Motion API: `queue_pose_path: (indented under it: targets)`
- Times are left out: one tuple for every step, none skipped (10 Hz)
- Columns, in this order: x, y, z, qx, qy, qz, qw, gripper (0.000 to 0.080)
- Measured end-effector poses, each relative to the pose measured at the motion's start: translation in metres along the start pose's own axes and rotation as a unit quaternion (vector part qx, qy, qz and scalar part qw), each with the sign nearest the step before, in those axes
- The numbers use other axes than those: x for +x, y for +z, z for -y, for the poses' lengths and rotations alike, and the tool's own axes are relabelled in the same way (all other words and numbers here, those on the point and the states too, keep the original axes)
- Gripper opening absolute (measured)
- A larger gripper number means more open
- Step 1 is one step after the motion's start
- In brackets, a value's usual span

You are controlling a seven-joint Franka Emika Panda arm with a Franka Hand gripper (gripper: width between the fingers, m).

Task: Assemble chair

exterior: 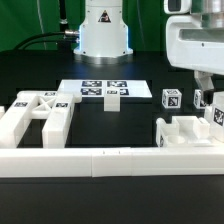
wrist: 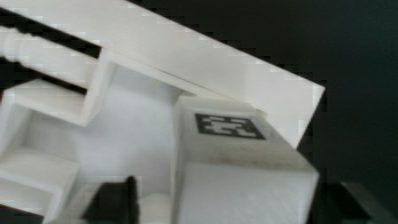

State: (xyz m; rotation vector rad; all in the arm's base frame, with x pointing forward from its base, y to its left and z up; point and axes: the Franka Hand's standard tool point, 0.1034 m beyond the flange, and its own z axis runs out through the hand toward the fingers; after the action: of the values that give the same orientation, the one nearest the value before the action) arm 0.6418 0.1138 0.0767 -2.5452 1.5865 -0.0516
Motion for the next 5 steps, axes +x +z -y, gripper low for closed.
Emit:
queue_pose_path:
  targets:
    - [0.0001, 0.0, 0.0001, 0.0, -0.034, 0.0, 0.999, 0.0569]
    - [0.0002, 0.0, 0.0001, 0.0, -0.072, 0.0, 0.997, 0.0633]
    - [0.0002, 0.0, 0.0001, 0.0, -0.109, 0.0, 0.994, 0.0645]
    - [-0.0001, -0.0002, -0.0007, -0.004, -0.159, 0.0, 0.987, 0.0645]
    - [-0.0015, -0.0015, -0.0012, -0.016, -0.227, 0.006, 0.974, 0.0649]
